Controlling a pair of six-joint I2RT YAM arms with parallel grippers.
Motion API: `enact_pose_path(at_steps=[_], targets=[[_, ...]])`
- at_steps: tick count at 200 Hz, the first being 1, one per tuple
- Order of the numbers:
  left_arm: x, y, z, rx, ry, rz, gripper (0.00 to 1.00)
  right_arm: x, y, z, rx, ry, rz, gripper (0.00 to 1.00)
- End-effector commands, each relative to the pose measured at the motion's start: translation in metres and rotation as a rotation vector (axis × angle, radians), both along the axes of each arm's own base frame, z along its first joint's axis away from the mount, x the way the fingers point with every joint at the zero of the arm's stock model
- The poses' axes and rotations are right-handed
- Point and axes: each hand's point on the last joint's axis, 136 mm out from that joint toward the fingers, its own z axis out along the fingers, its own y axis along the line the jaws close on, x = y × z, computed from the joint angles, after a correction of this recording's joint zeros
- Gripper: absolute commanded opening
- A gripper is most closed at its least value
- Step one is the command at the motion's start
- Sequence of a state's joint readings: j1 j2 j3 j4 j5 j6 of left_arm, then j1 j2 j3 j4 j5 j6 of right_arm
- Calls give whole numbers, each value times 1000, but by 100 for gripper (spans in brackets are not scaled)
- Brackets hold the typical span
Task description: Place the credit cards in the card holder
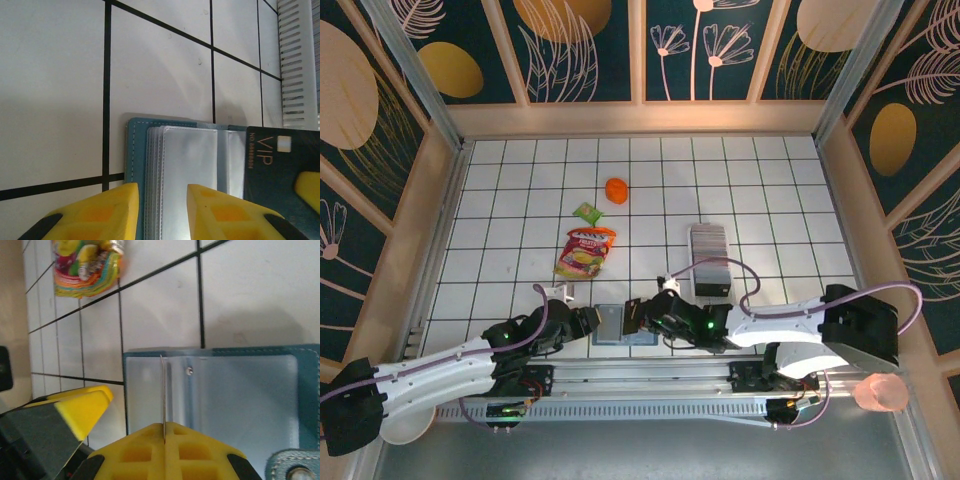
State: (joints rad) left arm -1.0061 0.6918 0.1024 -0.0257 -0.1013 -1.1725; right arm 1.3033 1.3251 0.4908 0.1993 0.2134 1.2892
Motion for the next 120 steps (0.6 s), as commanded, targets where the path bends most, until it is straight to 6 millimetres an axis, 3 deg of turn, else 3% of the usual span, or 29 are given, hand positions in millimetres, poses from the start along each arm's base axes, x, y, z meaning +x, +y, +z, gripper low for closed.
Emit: enact_pose_path(at_steps=[1,120], targets=[[-3,-2,-4,-12,13,-10,30,7,1,2,17,-11,-83,0],[-7,-2,-10,-17,34,-21,26,0,4,-20,-3,-2,-56,0]])
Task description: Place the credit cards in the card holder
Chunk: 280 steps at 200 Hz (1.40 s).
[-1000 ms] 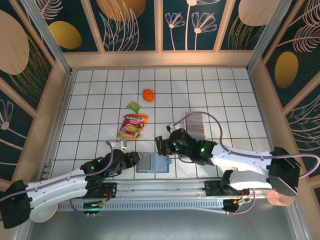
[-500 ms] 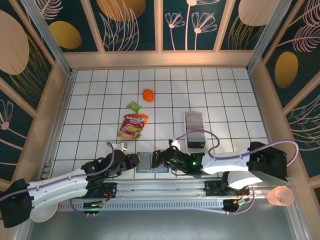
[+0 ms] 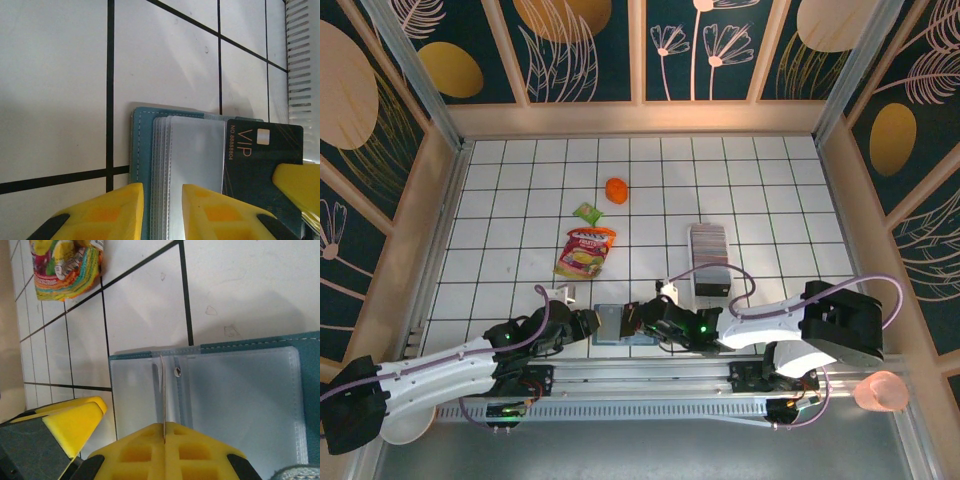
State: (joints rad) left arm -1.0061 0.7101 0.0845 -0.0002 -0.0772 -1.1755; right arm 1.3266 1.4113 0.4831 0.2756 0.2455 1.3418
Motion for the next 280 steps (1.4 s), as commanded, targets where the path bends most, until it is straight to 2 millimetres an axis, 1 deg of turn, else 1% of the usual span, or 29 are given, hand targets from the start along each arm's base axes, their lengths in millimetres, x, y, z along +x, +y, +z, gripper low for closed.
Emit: enact_pose_path(at_steps=[1,46,94,133,179,207,253,280], targets=[[-3,-1,-3,-16,13,-5,26,2,-2,-3,-3,-20,-21,0],[-3,-1,-4,-18,17,-5,25,1,-7,-6,-11,-24,-24,0],[-4,-1,-9,-12,27,-7,23,-4,10,-5,37,-26,12,0],[-6,-1,-13,2,37,-11,21,-8,17,0,87,-29,24,0],[-6,-1,-15,8,43,-13,18,-12,17,-2,102,4,26,0],[-6,-1,-16,8,45,-13,17,-11,18,-4,117,9,12,0],[-7,-2,-17,14,53,-21,16,-7,32,-6,170,3,10,0],[-7,-1,-17,13,52,-17,16,-7,47,-2,194,-7,43,0]])
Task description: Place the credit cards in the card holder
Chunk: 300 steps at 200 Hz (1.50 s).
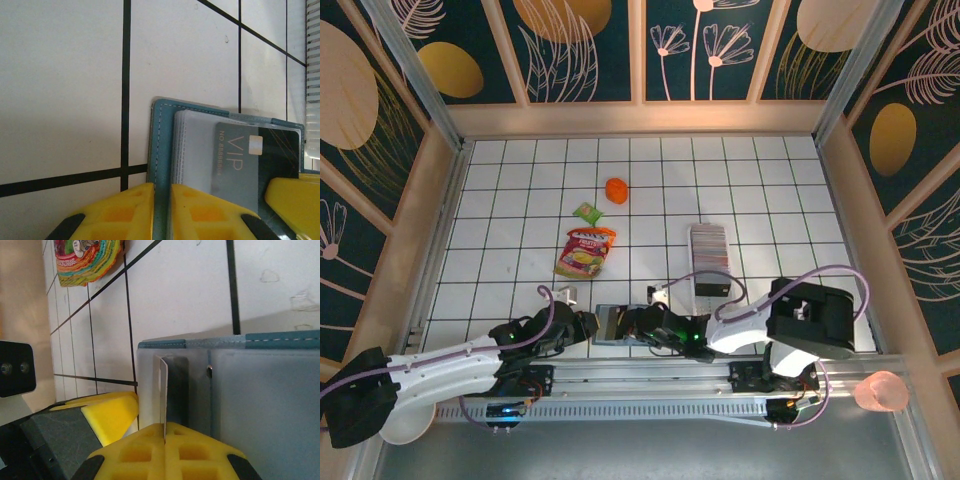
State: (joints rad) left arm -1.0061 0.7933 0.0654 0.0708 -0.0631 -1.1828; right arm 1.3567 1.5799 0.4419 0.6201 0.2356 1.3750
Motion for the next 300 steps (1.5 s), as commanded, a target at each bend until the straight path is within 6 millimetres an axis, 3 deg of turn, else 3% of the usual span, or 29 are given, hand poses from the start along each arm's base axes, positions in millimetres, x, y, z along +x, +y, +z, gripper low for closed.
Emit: enact_pose_path(at_steps=[1,25,76,95,142,178,222,273,295,300], targets=[[-5,-1,-4,-7,23,-12,16,-1,17,6,46,-8,28,0],[-5,-1,-3,-7,23,-11,16,-4,23,3,-17,-9,72,2],[-4,4,-3,-18,14,10,16,0,-3,-4,-322,-37,85,47],[-4,5,-2,-20,7,13,16,2,-10,-7,-409,-44,84,44],[-4,6,-1,-19,5,15,18,3,-5,-10,-433,-49,92,21],[-4,6,-1,-14,7,11,20,1,9,-14,-425,-44,124,21],[-3,13,-1,42,0,11,28,3,21,4,-378,-96,147,24],[-2,19,7,106,-17,1,41,11,-25,26,-514,-140,79,36],[-5,11,12,105,-5,-45,44,13,-55,27,-597,-143,37,37],[-6,8,14,102,-2,-57,44,13,-61,27,-614,-143,29,42]])
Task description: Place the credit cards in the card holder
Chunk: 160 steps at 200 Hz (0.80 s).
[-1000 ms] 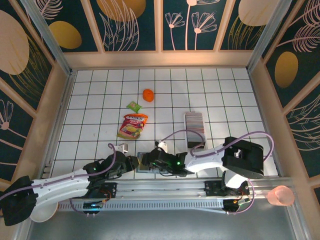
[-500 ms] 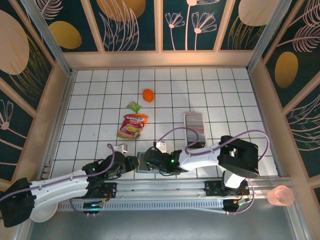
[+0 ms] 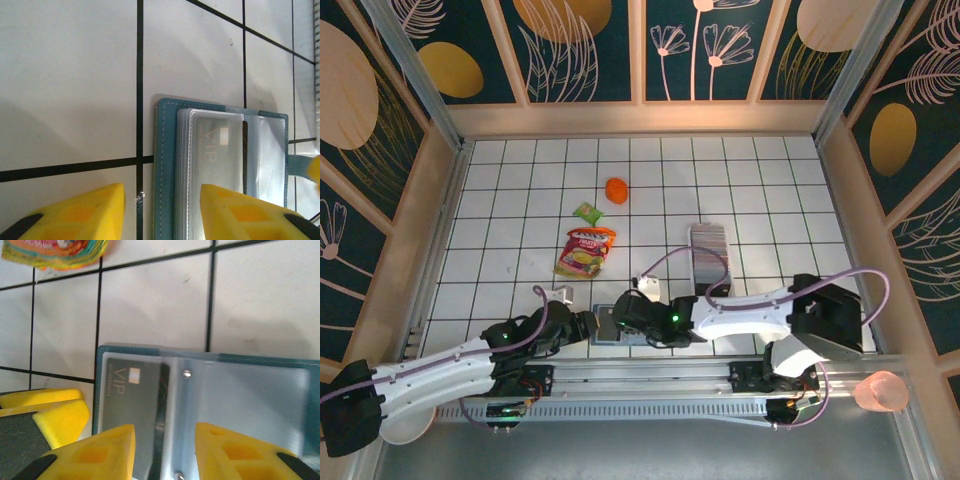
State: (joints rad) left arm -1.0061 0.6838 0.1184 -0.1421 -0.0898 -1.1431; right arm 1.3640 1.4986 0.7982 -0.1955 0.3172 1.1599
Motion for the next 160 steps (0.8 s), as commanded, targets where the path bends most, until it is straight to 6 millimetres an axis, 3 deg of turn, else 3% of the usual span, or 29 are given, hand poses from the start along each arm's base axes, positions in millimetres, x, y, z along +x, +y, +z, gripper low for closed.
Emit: enact_pose_path(at_steps=[1,12,29,67,126,160], targets=[[-3,-5,6,31,12,-51,44,7,-41,2,-143,-56,-66,43],[-5,-12,9,26,19,-85,44,7,-55,0,-189,-58,-88,52],[-6,-19,13,28,31,-117,44,8,-68,-4,-233,-54,-101,58],[-7,-32,13,18,56,-155,43,8,-73,-15,-270,-31,-90,56],[-4,-18,7,125,64,-126,43,12,-64,-26,-283,-16,-53,57],[-1,-12,10,165,50,-119,44,15,-65,-30,-305,-15,-51,44]])
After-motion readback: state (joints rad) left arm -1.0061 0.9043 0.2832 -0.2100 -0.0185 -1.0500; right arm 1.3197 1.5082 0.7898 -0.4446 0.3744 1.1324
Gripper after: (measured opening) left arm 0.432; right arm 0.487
